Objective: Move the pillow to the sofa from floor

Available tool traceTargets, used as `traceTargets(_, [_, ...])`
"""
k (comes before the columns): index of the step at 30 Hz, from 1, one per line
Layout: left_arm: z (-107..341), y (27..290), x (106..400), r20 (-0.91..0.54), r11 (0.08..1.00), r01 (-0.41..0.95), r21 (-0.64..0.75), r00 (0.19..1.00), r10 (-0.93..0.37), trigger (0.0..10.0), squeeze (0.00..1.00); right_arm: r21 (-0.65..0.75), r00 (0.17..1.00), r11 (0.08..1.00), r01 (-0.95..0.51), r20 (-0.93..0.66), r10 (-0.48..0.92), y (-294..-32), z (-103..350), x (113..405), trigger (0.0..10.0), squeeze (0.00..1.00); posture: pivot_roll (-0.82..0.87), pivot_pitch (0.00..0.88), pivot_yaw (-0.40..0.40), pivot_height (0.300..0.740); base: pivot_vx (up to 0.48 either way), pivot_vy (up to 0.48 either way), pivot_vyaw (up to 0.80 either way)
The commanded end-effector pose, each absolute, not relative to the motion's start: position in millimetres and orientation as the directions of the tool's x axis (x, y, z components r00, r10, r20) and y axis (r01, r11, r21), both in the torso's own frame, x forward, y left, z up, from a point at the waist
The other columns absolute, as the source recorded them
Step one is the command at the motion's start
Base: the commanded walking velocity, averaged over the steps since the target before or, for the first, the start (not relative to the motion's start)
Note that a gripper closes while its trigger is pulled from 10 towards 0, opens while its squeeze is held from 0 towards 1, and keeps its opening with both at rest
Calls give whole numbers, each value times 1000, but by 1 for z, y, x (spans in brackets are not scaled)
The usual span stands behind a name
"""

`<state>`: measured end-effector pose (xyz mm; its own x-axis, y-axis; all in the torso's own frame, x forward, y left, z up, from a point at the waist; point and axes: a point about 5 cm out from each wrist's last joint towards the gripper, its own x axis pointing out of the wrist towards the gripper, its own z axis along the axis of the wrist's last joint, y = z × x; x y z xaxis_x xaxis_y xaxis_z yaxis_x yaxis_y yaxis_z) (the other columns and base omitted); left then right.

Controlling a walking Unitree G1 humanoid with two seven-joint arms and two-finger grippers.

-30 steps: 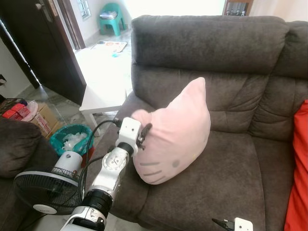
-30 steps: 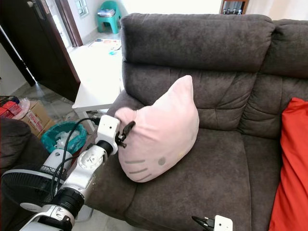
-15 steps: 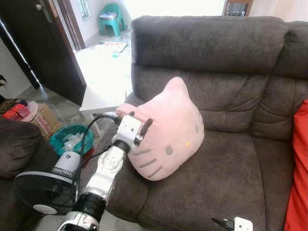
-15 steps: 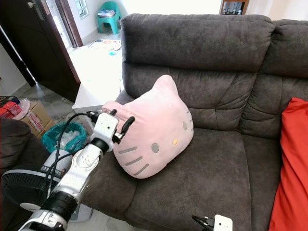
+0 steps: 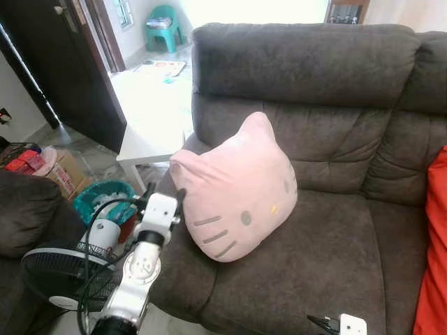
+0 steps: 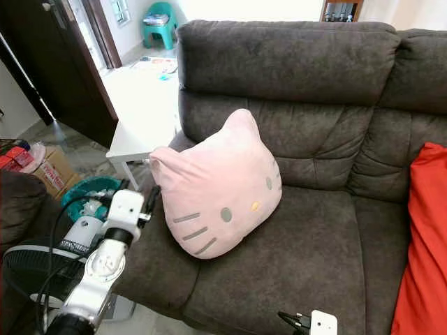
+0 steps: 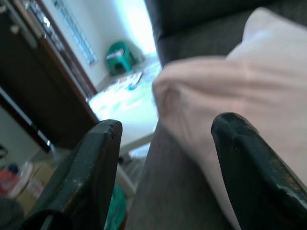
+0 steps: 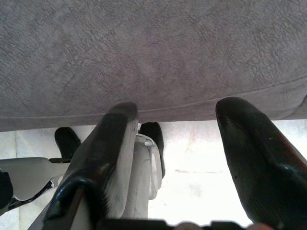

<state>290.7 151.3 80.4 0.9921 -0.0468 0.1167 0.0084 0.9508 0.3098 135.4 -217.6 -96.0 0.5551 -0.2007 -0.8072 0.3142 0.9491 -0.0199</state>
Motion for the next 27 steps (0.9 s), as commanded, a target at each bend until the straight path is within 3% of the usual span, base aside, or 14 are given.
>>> traceTargets(1, [75,158,286,114,950,-21,311,993,-16,10000,0,-20,555,950,311,-808,-199,-218,-96,134,10000,0,-38,0,32,740,0,0,0])
traceTargets(12, [78,157,284,150,956,-88,281,988,47,10000,0,-53,569,961,271,-796,-205,-228,-93,137,10000,0,-3,0,-20,740,0,0,0])
traceTargets(27, [84,136,298,142,962,37,270,987,-78,10000,0,-38,570,958,283,-797,-200,-221,-95,135,10000,0,-88,0,70,740,0,0,0])
